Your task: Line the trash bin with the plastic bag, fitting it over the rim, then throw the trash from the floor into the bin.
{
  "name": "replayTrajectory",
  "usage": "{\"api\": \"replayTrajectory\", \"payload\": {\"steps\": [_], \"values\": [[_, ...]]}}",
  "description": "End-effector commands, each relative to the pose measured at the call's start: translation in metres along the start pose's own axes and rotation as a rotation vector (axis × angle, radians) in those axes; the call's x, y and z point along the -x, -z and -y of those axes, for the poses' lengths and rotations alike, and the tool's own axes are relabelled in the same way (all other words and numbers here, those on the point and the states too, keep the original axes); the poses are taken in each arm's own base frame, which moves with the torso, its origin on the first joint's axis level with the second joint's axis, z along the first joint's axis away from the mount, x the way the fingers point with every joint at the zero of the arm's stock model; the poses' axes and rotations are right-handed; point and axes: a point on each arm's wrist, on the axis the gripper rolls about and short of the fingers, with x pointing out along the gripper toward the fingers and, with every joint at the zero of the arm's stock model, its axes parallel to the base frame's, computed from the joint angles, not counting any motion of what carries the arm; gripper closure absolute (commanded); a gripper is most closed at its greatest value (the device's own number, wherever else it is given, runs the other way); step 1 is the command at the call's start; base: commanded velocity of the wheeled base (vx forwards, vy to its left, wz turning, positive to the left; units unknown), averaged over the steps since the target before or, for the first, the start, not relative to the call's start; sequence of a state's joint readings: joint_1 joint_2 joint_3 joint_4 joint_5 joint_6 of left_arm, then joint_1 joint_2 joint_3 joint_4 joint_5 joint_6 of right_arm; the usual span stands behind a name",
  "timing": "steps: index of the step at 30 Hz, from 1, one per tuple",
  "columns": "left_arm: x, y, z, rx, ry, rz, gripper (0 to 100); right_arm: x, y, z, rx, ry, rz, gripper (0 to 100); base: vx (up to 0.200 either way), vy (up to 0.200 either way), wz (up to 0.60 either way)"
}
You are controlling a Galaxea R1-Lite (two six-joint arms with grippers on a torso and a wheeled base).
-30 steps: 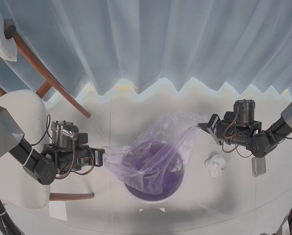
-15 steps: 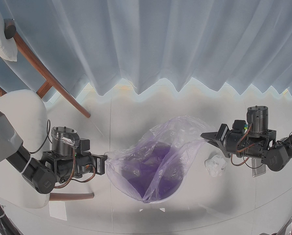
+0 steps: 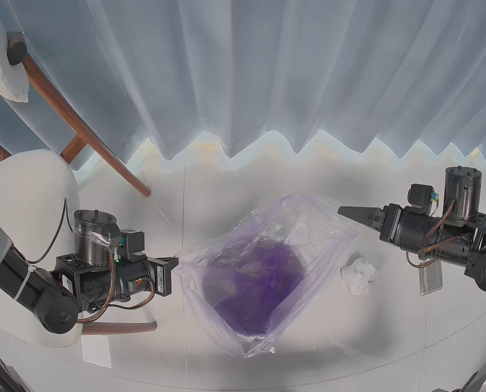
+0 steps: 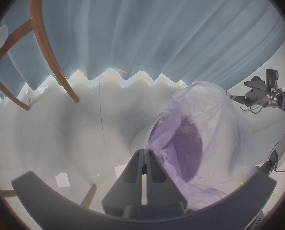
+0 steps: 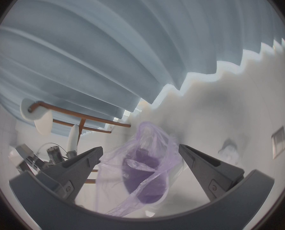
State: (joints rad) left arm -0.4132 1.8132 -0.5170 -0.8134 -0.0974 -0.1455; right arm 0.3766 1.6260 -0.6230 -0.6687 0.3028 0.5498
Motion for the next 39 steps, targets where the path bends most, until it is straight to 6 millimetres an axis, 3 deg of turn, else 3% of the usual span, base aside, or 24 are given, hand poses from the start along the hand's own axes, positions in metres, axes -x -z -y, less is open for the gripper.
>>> {"api": "replayTrajectory", "payload": {"steps": [1, 9, 11, 14, 22, 30, 38, 39], "values": [[0.020, -0.008, 0.007, -0.010, 0.019, 0.053, 100, -0.010, -0.020, 0.009, 0.100, 0.023, 0.051, 0, 0.000, 0.000, 0.00], [0.020, -0.007, 0.010, -0.016, 0.029, 0.051, 100, -0.012, -0.023, 0.013, 0.246, 0.057, 0.068, 0, 0.000, 0.000, 0.00], [0.023, -0.005, 0.011, -0.018, 0.034, 0.049, 100, -0.022, -0.027, 0.017, 0.280, 0.065, 0.065, 0, 0.000, 0.000, 0.00], [0.026, -0.001, 0.018, -0.030, 0.054, 0.036, 100, -0.050, -0.026, 0.044, 0.334, 0.114, 0.019, 0, 0.000, 0.000, 0.00], [0.025, -0.001, 0.017, -0.027, 0.048, 0.035, 100, -0.085, -0.029, 0.063, 0.343, 0.049, -0.022, 0, 0.000, 0.000, 0.00], [0.025, -0.003, 0.015, -0.023, 0.042, 0.041, 100, -0.096, -0.031, 0.063, 0.346, 0.001, -0.032, 0, 0.000, 0.000, 0.00], [0.023, -0.004, 0.014, -0.022, 0.041, 0.043, 100, -0.107, -0.019, 0.071, 0.333, -0.007, -0.077, 0, 0.000, 0.000, 0.00], [0.022, -0.004, 0.014, -0.021, 0.042, 0.041, 100, -0.109, -0.020, 0.071, 0.334, -0.012, -0.073, 100, 0.000, 0.000, 0.00]]}}
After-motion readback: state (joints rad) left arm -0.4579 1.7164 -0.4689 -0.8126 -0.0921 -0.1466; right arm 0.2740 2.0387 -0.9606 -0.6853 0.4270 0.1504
